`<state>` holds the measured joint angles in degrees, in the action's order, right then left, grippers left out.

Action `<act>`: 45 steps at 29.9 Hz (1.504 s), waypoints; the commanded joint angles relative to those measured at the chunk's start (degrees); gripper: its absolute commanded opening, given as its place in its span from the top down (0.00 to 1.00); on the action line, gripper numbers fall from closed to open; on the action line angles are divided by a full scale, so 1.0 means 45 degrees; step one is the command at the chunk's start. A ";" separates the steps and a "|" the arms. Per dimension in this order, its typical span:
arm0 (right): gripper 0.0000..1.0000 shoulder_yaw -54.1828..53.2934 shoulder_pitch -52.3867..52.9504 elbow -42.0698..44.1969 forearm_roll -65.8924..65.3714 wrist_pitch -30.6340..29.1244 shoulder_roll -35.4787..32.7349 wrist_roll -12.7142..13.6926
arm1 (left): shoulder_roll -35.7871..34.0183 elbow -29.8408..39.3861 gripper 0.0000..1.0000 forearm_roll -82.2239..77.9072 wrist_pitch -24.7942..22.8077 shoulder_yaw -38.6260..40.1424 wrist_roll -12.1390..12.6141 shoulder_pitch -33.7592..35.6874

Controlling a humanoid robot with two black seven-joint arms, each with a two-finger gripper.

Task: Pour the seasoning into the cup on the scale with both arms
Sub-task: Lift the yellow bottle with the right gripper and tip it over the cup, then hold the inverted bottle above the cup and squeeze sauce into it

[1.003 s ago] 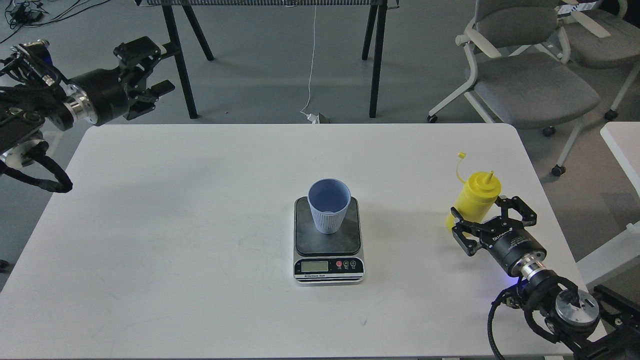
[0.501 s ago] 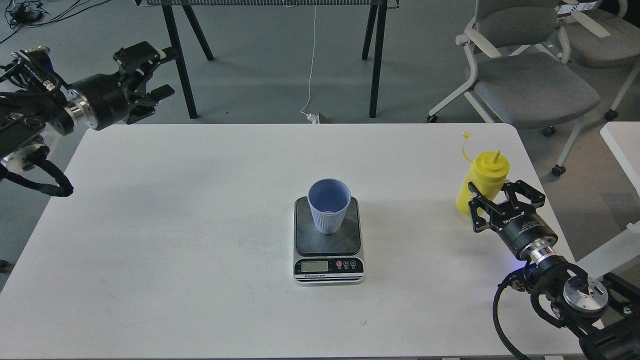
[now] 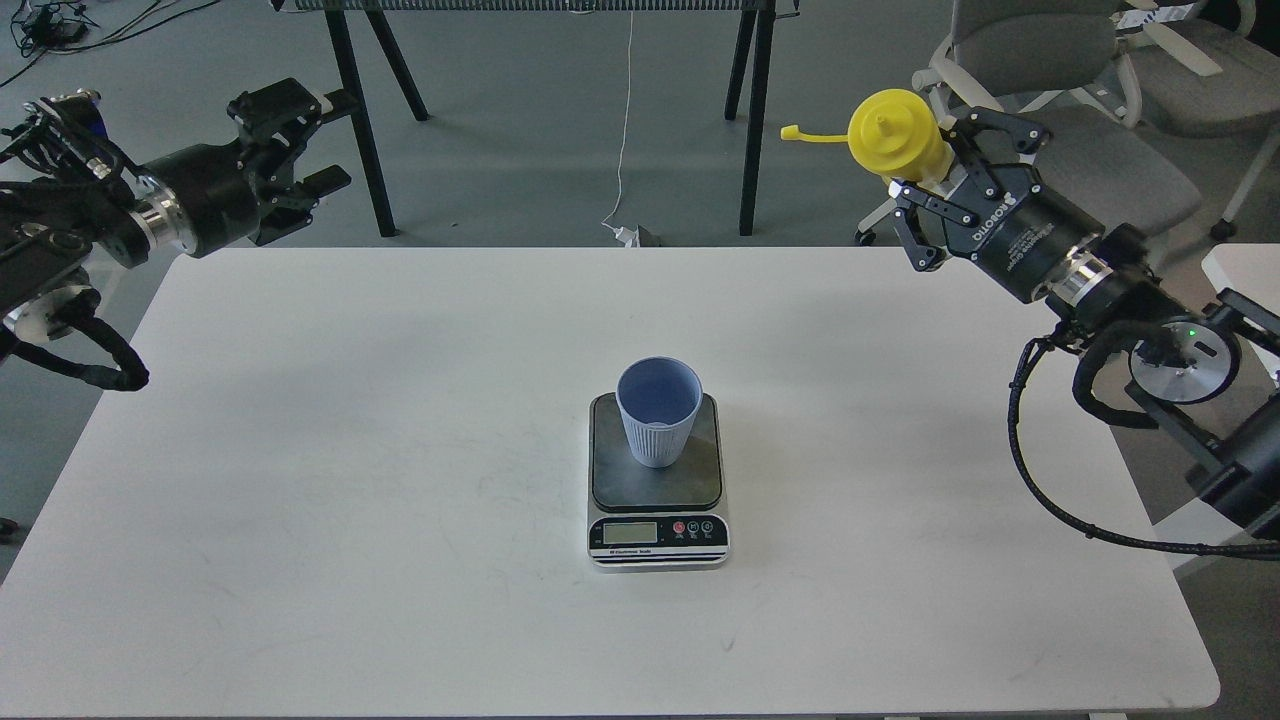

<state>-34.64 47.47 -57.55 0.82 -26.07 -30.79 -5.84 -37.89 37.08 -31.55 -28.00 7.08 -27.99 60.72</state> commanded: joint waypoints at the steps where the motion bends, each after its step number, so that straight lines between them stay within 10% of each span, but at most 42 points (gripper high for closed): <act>1: 0.98 0.1406 0.1634 0.0171 -0.2481 0.1259 0.0610 -0.0479 | -0.0036 0.0098 0.05 0.0000 0.0000 0.0105 -0.0002 -0.0017; 21: 0.98 0.7150 0.5563 0.2358 -0.8677 0.2415 0.4126 -0.0675 | -0.0016 0.0118 0.05 0.0000 0.0000 0.0243 -0.0002 -0.0056; 45: 0.98 0.8519 0.6384 0.3218 -1.0730 0.2317 0.4733 -0.0675 | -0.0016 0.0118 0.05 -0.0020 0.0000 0.0243 -0.0002 -0.0076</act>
<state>3.67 76.17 -43.12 -47.35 -15.62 -9.59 -8.88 -37.98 37.61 -31.64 -28.00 8.18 -27.99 60.38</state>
